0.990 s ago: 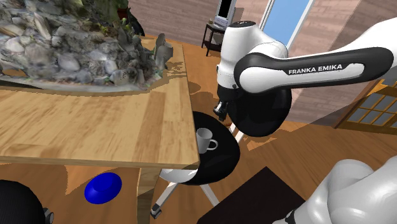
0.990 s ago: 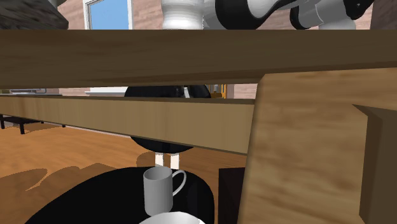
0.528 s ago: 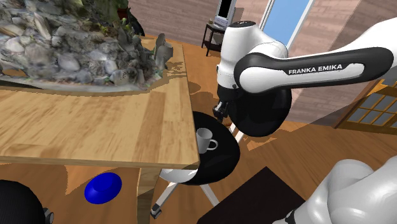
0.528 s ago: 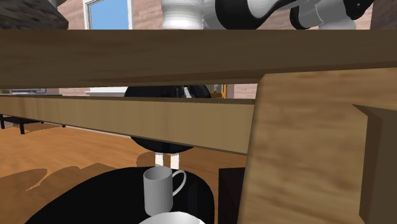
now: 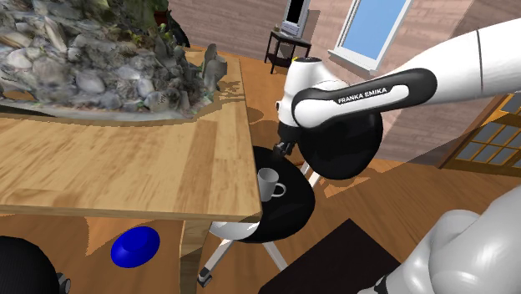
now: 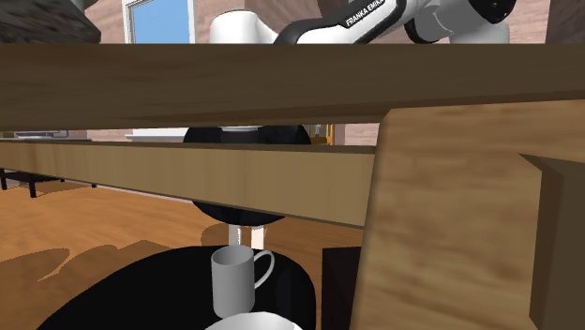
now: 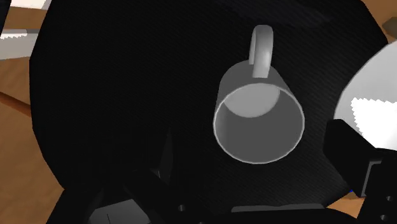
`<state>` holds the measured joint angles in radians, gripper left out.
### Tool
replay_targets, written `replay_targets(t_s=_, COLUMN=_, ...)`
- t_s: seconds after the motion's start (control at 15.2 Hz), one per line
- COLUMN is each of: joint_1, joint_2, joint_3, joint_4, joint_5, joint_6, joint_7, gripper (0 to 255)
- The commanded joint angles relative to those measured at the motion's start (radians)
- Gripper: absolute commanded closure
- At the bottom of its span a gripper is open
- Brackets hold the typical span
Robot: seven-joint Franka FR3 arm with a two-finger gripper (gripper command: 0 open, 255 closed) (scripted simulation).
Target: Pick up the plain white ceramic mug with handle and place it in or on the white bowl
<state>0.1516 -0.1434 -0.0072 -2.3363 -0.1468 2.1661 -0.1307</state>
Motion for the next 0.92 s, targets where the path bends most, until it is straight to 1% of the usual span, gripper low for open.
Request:
replay_targets(t_s=0.0, joint_1=-0.006, joint_2=0.067, joint_3=-0.024, joint_4=0.014, joint_5=0.04, joint_6=0.055, joint_7=-0.083, gripper=0)
replay_targets(t_s=0.26, joint_1=-0.026, joint_2=0.207, joint_3=-0.05, joint_4=0.066, joint_5=0.133, joint_6=0.129, joint_7=-0.243, gripper=0)
replay_targets(t_s=0.73, joint_1=-0.028, joint_2=0.269, joint_3=-0.049, joint_4=0.036, joint_5=0.136, joint_6=0.222, joint_7=-0.245, gripper=0)
replay_targets(t_s=0.86, joint_1=-0.029, joint_2=0.274, joint_3=-0.049, joint_4=0.034, joint_5=0.136, joint_6=0.229, joint_7=-0.245, gripper=0)
